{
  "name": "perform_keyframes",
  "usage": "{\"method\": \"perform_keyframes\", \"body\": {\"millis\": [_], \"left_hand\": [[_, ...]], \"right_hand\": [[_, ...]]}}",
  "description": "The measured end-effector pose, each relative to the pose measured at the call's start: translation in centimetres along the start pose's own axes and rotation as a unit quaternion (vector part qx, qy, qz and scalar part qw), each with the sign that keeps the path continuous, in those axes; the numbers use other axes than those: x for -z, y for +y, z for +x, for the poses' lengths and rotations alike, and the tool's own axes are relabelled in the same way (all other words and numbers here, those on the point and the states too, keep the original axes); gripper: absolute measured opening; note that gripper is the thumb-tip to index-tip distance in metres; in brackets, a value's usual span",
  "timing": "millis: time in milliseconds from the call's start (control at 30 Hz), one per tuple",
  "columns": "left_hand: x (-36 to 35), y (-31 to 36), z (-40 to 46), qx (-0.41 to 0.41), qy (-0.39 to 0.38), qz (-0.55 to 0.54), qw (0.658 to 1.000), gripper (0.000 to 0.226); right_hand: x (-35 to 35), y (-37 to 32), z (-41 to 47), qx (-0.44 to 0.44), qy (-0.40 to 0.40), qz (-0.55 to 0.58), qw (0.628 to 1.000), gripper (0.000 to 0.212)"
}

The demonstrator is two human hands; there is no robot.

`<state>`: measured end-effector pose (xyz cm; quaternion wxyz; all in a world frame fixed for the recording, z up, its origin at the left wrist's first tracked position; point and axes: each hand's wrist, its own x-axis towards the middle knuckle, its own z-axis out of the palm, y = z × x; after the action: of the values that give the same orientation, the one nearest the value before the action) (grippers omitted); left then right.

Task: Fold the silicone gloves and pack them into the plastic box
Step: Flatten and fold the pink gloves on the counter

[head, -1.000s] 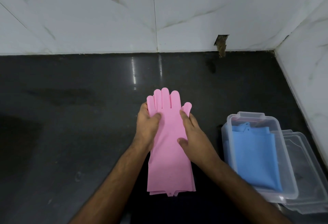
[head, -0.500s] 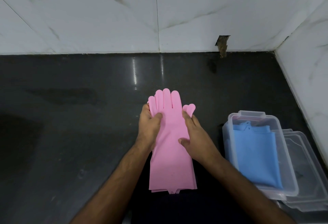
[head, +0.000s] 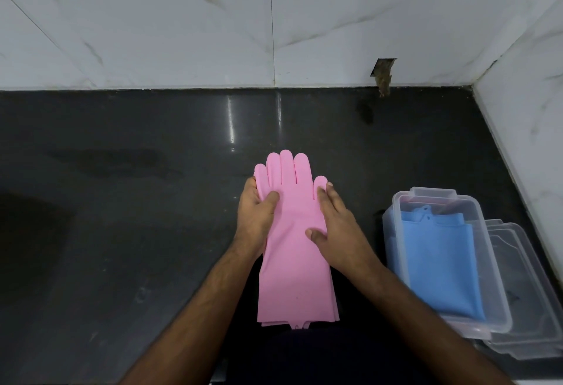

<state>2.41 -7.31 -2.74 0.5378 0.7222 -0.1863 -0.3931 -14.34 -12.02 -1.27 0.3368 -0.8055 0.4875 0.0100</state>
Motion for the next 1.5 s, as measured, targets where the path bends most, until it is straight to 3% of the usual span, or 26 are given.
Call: {"method": "perform_keyframes", "body": {"millis": [267,433,600,1167,1233,1300,1500], "left_hand": [[0.0,-0.2,0.1,-0.003,0.000,0.006,1.000,0.028],[-0.1,-0.5,0.1,-0.011,0.004,0.009,1.000,0.030],[0.0,-0.9,0.3,-0.019,0.004,0.011,1.000,0.027],[0.5,0.0,0.7,0.048,-0.014,-0.064,0.997,0.010],[0.6,0.2,0.6,0.056,-0.025,-0.081,0.995,0.028],[0.8,0.3,0.4,0.031,-0.020,-0.074,0.997,0.036],[2.0,0.2,0.3,-0.081,0.058,0.053,0.994,0.023]], "right_hand": [[-0.5,0.1,0.4,-0.022,0.013,-0.063,0.998,0.092],[-0.5,-0.5,-0.6,0.053,0.084,-0.149,0.984,0.078],[-1.6,-0.5,-1.0,0.090,0.026,-0.134,0.987,0.073],[-1.9,-0.5,-0.6,0.097,-0.019,-0.172,0.980,0.081],[-1.8,-0.5,-0.5,0.095,-0.031,-0.167,0.981,0.081],[-1.7,-0.4,-0.3,0.096,-0.040,-0.166,0.981,0.081],[-1.4,-0.6,0.0,0.095,-0.056,-0.179,0.978,0.082]]}}
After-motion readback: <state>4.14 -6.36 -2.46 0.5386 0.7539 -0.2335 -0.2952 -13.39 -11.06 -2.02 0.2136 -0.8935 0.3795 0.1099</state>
